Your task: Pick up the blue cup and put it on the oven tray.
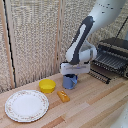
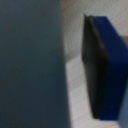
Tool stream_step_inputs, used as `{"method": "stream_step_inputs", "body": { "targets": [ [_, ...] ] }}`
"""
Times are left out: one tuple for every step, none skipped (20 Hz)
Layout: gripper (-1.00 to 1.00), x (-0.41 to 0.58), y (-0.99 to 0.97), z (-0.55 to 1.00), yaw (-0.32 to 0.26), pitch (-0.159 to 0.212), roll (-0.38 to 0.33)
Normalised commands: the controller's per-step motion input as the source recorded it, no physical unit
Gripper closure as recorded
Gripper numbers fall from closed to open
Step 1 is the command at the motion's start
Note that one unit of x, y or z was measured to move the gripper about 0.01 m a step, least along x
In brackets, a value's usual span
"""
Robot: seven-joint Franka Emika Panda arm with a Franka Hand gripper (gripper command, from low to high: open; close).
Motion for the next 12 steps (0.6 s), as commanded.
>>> {"method": "stream_step_inputs", "body": {
  "targets": [
    [1.0, -0.006, 0.0, 0.05, -0.162, -0.042, 0.0],
    [1.0, 0.0, 0.0, 0.08, -0.164, -0.012, 0.0],
    [1.0, 0.0, 0.0, 0.21, -0.161, 0.0, 0.0],
    [1.0, 0.0, -0.02, 0.36, -0.162, 0.0, 0.0],
    [1.0, 0.077, -0.05, 0.53, -0.174, 0.006, 0.0],
    [1.0, 0.214, -0.06, 0.7, -0.192, 0.011, 0.0],
    [1.0, 0.34, 0.0, 0.78, -0.207, 0.005, 0.0],
    [1.0, 0.377, 0.0, 0.86, -0.196, 0.01, 0.0],
    [1.0, 0.389, 0.0, 0.89, -0.2, 0.019, -0.004],
    [1.0, 0.417, 0.0, 0.93, -0.192, 0.026, -0.015],
    [1.0, 0.414, 0.0, 0.93, -0.196, 0.036, -0.008],
    [1.0, 0.429, 0.0, 0.93, -0.206, 0.047, -0.031]
  ]
}}
